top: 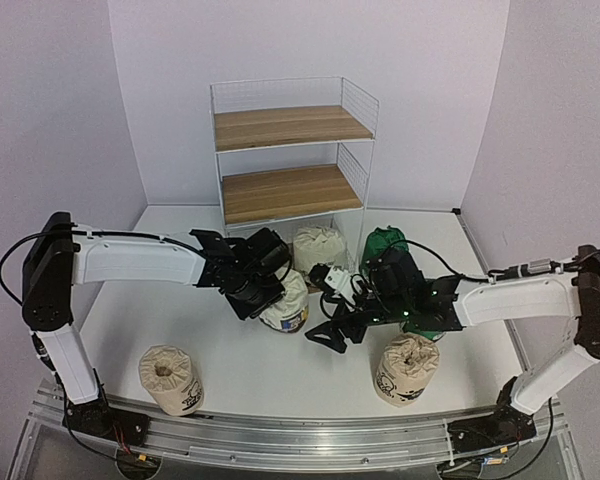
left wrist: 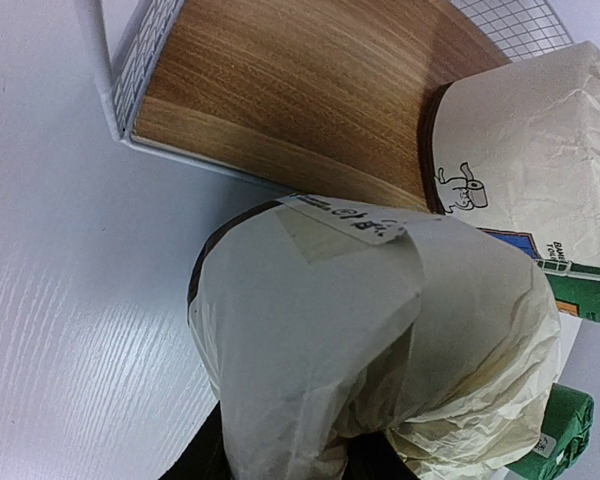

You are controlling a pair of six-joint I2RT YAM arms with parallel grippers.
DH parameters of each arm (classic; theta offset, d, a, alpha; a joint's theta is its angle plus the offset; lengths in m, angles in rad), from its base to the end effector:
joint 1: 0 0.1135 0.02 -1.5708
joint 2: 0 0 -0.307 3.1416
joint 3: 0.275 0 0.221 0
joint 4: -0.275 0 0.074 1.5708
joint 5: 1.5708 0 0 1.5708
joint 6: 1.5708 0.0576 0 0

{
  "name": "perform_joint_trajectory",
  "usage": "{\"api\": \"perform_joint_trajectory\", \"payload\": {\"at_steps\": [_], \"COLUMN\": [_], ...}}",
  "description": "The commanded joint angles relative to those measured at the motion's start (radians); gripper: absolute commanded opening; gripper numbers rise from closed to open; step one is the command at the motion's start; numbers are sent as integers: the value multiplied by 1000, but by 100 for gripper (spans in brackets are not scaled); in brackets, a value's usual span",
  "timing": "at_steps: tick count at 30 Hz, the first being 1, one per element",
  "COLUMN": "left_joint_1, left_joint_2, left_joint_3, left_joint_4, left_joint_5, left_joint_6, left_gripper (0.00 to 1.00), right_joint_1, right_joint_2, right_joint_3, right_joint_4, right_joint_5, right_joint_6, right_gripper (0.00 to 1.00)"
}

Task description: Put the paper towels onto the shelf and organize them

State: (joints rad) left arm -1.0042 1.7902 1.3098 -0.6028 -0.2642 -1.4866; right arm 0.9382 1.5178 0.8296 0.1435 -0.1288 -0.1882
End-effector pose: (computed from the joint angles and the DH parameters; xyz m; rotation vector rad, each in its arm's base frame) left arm 0.2080 -0.2990 0.2536 -0.7296 2.5933 -0.5202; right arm 0.1822 0.2611 0.2634 -1.2219 1.7879 0.5764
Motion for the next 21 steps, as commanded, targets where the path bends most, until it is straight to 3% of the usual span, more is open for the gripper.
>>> {"api": "perform_joint_trajectory", "payload": {"at_steps": [1, 13, 21], "left_joint_1": [4, 1, 1], "left_joint_2": [-88, -110, -120], "left_joint_3": [-21, -34, -42], "left_joint_4": [46, 75, 87], "left_joint_5": [47, 106, 132], "left_joint_6": [-28, -11, -3], "left_gripper": [30, 30, 31], "right_joint_1": [-1, -1, 0], "right_joint_2": [81, 303, 335], "right_joint_3": [82, 214, 201], "right_joint_4": [95, 205, 352], "right_joint_5": [49, 45, 161], "right_joint_6": [-51, -54, 5], "right_gripper": [98, 98, 83]}}
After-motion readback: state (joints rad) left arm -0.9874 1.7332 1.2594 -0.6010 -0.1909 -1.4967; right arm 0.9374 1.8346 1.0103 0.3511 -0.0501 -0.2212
